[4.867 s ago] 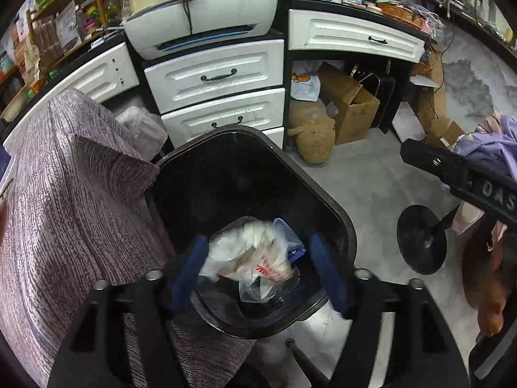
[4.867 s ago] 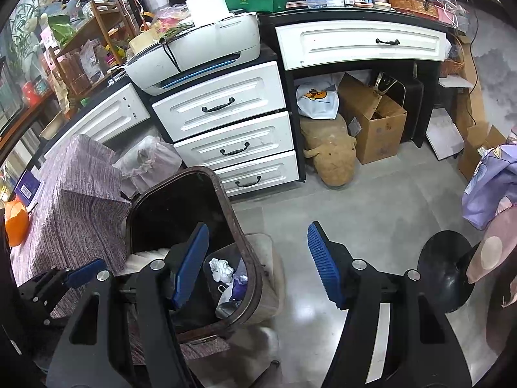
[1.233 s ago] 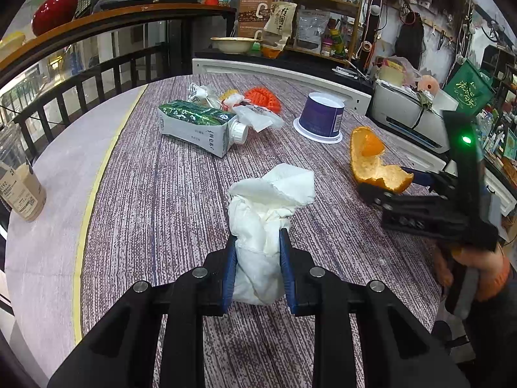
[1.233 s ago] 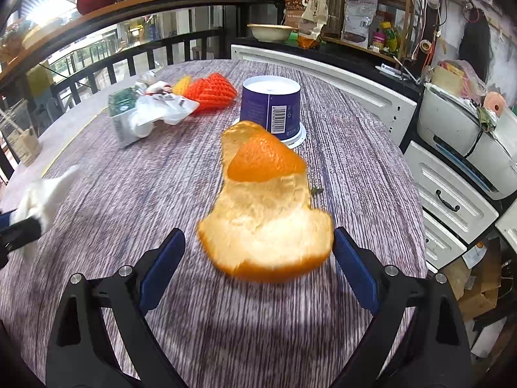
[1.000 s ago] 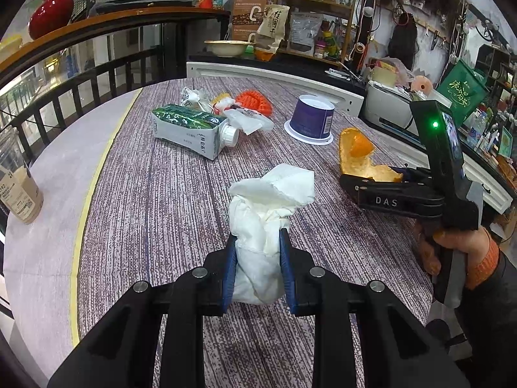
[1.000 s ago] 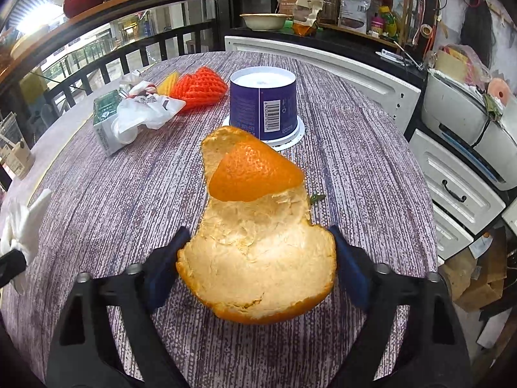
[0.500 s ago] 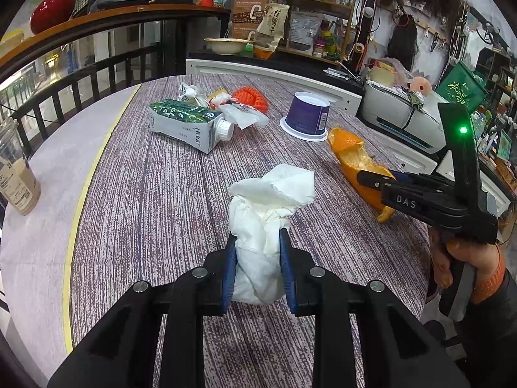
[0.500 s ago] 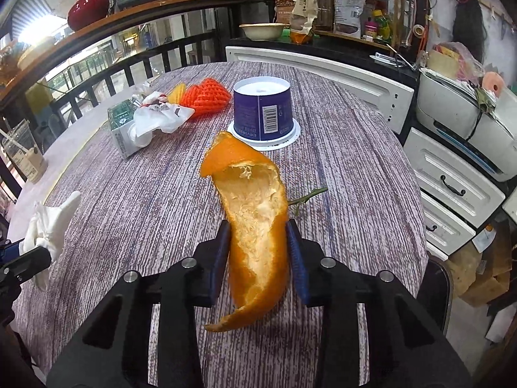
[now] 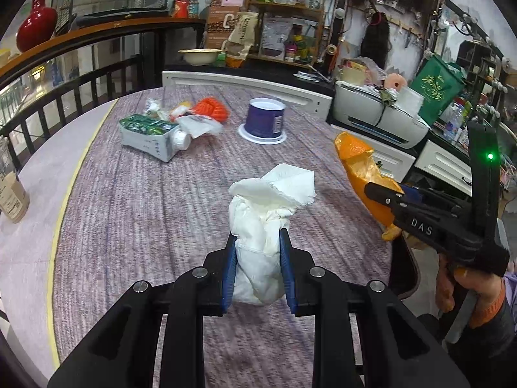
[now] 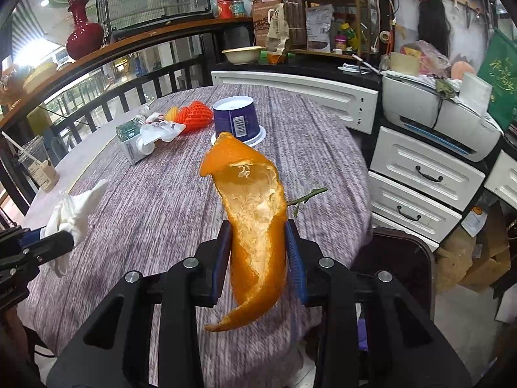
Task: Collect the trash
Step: 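Carry the tissue and orange peel over the black bin with both grippers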
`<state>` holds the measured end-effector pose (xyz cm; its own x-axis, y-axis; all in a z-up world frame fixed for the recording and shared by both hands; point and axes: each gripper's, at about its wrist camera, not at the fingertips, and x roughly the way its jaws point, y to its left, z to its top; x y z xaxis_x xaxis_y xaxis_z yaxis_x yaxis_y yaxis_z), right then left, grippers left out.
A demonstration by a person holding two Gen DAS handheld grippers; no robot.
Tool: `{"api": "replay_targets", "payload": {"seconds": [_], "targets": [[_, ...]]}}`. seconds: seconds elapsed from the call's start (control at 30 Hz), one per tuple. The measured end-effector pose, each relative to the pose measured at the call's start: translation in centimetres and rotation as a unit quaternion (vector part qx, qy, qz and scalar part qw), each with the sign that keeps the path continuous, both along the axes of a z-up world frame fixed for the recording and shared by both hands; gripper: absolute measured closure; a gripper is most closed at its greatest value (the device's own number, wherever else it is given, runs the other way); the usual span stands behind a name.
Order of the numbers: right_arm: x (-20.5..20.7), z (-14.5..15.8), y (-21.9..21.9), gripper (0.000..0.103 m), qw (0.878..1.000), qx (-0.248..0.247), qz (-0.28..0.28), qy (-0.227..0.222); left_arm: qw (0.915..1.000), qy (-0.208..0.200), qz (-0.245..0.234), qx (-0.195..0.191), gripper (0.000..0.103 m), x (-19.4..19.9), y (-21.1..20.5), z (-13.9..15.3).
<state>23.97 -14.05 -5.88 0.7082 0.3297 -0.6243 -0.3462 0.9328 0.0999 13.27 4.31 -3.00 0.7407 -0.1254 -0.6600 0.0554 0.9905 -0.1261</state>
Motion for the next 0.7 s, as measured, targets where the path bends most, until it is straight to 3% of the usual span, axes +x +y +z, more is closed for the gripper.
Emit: {"api": "replay_targets", "payload": {"seconds": [0.47,0.7], "targets": [[-3.5,-0.1,-8.2,0.069,0.996,0.028,-0.082,-0.016,0.9946,-0.031,-0.098,0.010,0.078,0.6,-8.7,1.1],[-2.4,-2.7,-12.7,0.069,0.991,0.032,-0.131,0.017,0.9894,-0.033,-0.141,0.014,0.078,1.2,-12.4,1.0]]}}
